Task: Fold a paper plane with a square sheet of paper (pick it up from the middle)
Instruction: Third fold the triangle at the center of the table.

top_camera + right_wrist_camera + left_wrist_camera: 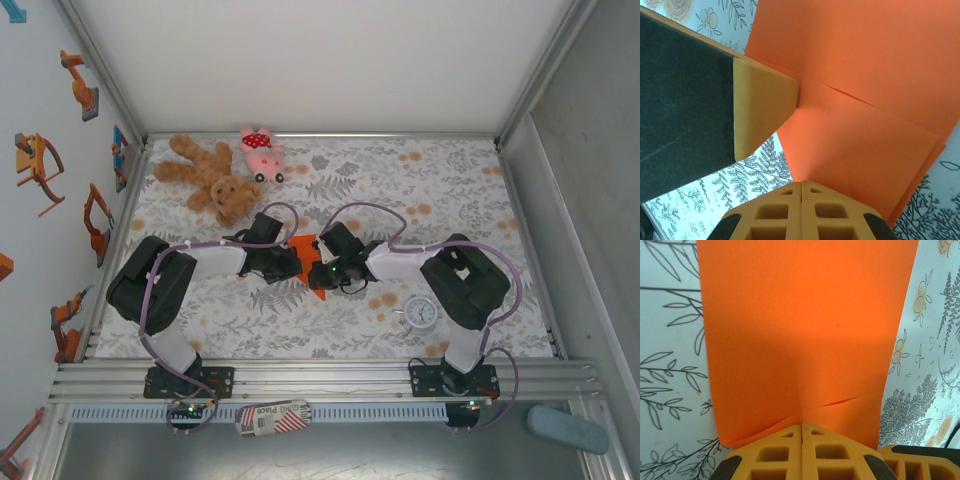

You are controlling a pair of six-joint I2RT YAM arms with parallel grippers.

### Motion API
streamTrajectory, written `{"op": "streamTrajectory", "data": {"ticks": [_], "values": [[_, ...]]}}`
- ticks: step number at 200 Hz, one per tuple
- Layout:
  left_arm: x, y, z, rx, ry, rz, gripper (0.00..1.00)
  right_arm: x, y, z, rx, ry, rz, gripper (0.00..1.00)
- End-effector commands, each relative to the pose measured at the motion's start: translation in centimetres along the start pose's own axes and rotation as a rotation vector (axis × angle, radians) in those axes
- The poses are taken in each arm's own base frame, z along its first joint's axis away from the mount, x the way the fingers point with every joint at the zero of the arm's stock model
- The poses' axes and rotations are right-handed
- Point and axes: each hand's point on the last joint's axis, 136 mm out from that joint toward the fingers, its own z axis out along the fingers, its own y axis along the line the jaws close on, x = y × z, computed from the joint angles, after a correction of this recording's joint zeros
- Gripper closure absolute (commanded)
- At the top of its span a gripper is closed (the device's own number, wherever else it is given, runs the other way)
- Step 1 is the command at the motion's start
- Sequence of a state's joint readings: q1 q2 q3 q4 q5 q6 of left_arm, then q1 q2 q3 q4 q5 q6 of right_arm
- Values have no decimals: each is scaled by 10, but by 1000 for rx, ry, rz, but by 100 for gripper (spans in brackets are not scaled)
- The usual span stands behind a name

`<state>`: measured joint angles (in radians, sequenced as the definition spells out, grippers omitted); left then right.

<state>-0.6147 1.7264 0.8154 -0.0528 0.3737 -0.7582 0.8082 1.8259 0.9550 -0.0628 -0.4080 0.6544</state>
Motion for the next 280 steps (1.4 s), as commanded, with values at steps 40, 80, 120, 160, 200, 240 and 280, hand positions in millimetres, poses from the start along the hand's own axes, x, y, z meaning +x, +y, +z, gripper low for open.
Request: {"op": "streamTrajectory", "data": {"ticks": [40, 80, 120, 160, 200, 240, 280], "values": [[17, 44, 11, -180, 58, -68, 100, 7, -8, 12, 8, 44, 11, 100], [18, 54, 8, -243, 65, -90, 100, 42, -25, 4, 24, 96, 20, 100], [17, 57, 7, -273, 70, -97, 100, 81, -34, -11, 2, 152, 23, 100], [12, 46, 3, -239, 60, -92, 100, 82, -35, -25, 26, 127, 14, 100], [-12, -5, -20, -88, -6, -71, 98, 26, -7, -65, 47, -119, -43, 100], [-34, -39, -55, 31, -117, -102, 78, -9, 15, -71, 11, -209, -44, 100], [-34, 0, -71, 22, -195, -240, 66, -25, 33, -50, -79, -198, -6, 100]]}}
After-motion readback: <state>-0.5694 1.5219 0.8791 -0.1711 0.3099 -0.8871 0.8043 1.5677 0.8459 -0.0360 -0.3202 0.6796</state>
